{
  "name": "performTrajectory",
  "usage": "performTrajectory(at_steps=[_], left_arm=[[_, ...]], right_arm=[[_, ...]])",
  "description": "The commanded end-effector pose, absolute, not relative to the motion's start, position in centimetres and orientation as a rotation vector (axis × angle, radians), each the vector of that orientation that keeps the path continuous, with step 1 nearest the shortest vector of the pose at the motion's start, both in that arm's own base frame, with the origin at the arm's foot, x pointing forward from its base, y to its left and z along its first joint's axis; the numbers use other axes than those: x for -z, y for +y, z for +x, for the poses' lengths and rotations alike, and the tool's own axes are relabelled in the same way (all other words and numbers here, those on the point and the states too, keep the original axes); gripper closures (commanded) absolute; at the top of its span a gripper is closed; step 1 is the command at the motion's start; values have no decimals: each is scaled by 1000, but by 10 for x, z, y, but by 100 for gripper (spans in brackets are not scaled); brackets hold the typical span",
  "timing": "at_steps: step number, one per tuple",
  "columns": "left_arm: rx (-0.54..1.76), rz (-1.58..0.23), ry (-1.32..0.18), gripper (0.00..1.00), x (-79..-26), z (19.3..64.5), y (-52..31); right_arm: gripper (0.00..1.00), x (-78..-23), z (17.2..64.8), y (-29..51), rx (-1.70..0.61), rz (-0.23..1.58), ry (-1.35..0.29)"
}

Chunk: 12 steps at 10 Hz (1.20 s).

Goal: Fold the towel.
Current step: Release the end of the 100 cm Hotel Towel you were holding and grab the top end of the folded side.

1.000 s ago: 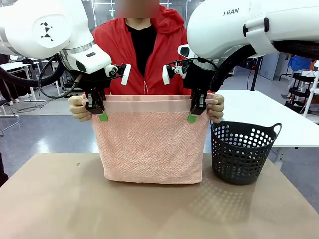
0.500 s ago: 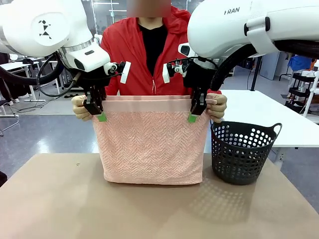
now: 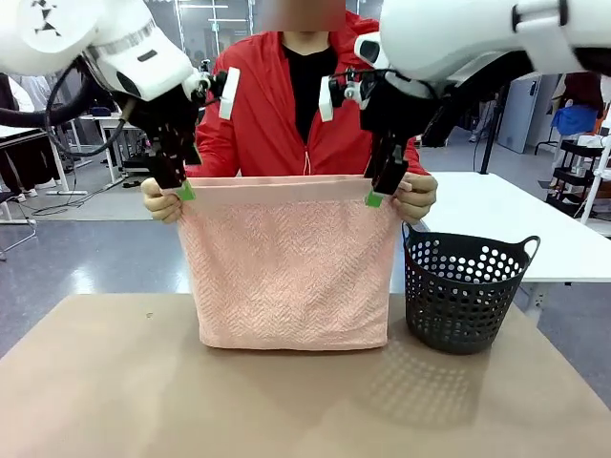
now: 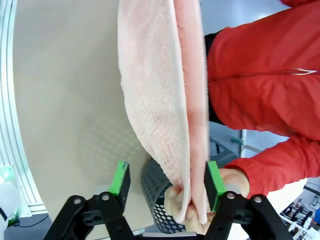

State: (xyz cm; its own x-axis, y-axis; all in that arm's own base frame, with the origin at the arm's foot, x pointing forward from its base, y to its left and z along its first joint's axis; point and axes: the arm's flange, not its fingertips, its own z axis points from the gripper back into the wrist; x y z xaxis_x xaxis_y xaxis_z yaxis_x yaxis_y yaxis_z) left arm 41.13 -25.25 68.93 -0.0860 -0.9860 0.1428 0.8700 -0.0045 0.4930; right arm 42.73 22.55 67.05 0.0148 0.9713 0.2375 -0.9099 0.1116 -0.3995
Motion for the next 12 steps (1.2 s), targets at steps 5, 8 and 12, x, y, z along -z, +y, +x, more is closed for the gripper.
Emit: performTrajectory(at_steps=[5,8,12], left_arm=[[1583,374,-638,0,-691,399,-249],[1632,359,-604,0,-699,416,-257],[1661,259,-444,0,-684,460,-265]], right_arm=[[0,-682,406,221,-1449,-256,-641],[0,-689,422,227,-1475,-267,-630],[0,-672,458,234,-1467,-178,-490]])
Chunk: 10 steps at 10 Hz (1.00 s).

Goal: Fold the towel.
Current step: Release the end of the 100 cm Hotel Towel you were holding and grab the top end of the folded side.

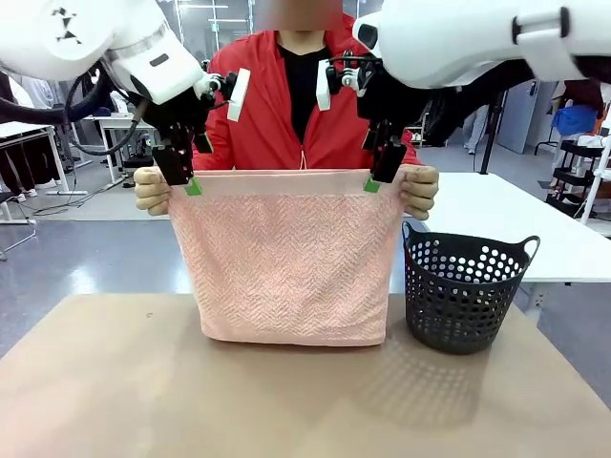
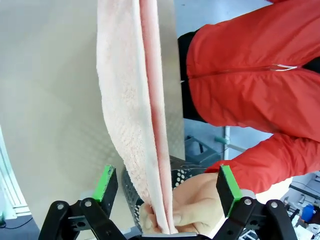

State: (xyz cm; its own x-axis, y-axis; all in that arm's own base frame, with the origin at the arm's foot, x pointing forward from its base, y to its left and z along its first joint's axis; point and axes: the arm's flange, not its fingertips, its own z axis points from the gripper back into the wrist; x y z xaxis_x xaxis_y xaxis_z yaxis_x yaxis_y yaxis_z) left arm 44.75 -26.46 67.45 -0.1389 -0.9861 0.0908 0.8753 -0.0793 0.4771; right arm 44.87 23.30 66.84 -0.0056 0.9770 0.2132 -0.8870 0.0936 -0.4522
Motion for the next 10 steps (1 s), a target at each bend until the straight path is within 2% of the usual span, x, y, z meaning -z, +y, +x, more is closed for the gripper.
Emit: performTrajectory(at_steps=[1,2,3,4,5,6,8,9,10], left_arm=[[1643,249,-414,0,-676,469,-267],[1626,220,-387,0,-668,476,-267],[1614,181,-366,13,-660,482,-266],[1603,147,-359,49,-655,485,-263],[1595,129,-348,70,-651,487,-261],[1596,117,-347,100,-648,488,-259],[1590,117,-341,100,-645,486,-257],[1590,117,-339,96,-644,485,-256],[1588,116,-338,100,-644,484,-256]], right_arm=[[0,-667,464,233,-1445,-161,-457],[0,-662,469,232,-1437,-136,-427],[0,-657,473,232,-1434,-123,-405],[41,-652,474,232,-1429,-122,-393],[60,-650,476,231,-1427,-117,-385],[100,-649,476,231,-1425,-116,-386],[100,-646,474,230,-1424,-109,-388],[87,-645,473,231,-1425,-109,-390],[97,-645,472,231,-1424,-105,-392]])
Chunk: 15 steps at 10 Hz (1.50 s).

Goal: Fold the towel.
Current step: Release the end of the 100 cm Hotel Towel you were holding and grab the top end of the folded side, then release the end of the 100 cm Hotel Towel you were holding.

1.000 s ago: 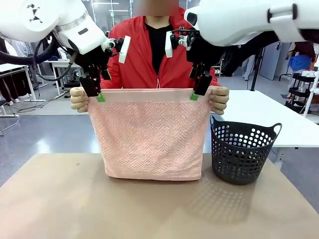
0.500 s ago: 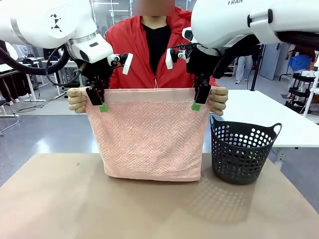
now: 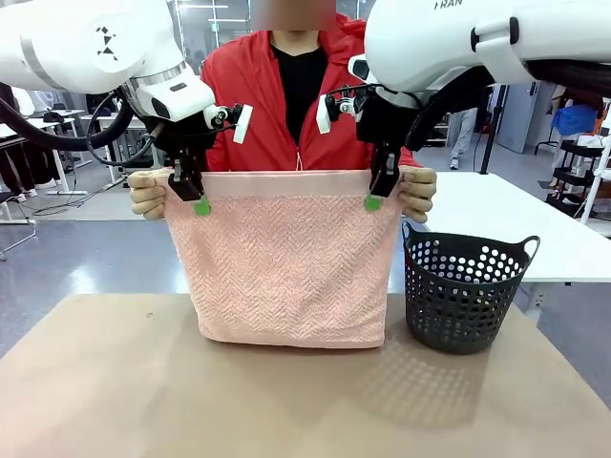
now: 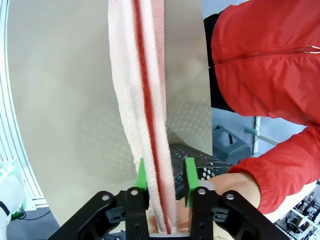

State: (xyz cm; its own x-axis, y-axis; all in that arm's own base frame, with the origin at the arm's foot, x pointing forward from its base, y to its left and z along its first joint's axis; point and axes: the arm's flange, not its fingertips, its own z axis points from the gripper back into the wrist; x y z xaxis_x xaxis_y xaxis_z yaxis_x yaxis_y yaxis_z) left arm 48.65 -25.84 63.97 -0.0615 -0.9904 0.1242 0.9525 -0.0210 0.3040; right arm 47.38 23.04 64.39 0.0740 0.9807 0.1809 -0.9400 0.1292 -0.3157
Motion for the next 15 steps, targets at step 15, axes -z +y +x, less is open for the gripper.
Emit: performTrajectory(at_steps=[15], left_arm=[[1576,120,-346,100,-639,484,-255]], right_arm=[[100,-642,474,231,-1439,-115,-386]])
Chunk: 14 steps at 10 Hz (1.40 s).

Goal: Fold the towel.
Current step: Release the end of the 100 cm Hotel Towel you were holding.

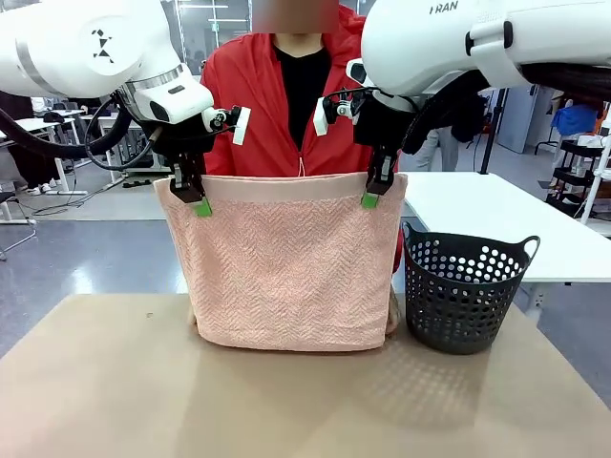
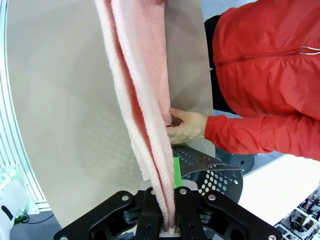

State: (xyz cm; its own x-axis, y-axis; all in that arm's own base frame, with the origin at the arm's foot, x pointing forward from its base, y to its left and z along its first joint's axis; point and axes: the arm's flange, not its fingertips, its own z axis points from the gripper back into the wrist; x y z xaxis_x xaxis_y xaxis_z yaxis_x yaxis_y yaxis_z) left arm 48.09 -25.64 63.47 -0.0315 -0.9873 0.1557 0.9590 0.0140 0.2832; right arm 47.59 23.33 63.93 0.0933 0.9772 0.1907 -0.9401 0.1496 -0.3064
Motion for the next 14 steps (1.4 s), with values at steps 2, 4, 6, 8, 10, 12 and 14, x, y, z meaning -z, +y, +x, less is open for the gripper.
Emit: performTrajectory(at_steps=[2,4,6,8,10,12,14], left_arm=[[1576,120,-346,100,-639,484,-255],[1576,120,-346,100,-639,484,-255],[1576,120,-346,100,-639,484,-255],[1576,120,-346,100,-639,484,-255],[1576,120,-346,100,-639,484,-255],[1576,120,-346,100,-639,484,-255],[1576,120,-346,100,-639,484,-255]], right_arm=[[100,-642,474,231,-1439,-115,-386],[100,-642,474,231,-1439,-115,-386],[100,-642,474,231,-1439,-115,-386],[100,-642,474,231,-1439,-115,-386],[100,-642,474,231,-1439,-115,-386],[100,-642,474,231,-1439,-115,-386],[100,-642,474,231,-1439,-115,-386]])
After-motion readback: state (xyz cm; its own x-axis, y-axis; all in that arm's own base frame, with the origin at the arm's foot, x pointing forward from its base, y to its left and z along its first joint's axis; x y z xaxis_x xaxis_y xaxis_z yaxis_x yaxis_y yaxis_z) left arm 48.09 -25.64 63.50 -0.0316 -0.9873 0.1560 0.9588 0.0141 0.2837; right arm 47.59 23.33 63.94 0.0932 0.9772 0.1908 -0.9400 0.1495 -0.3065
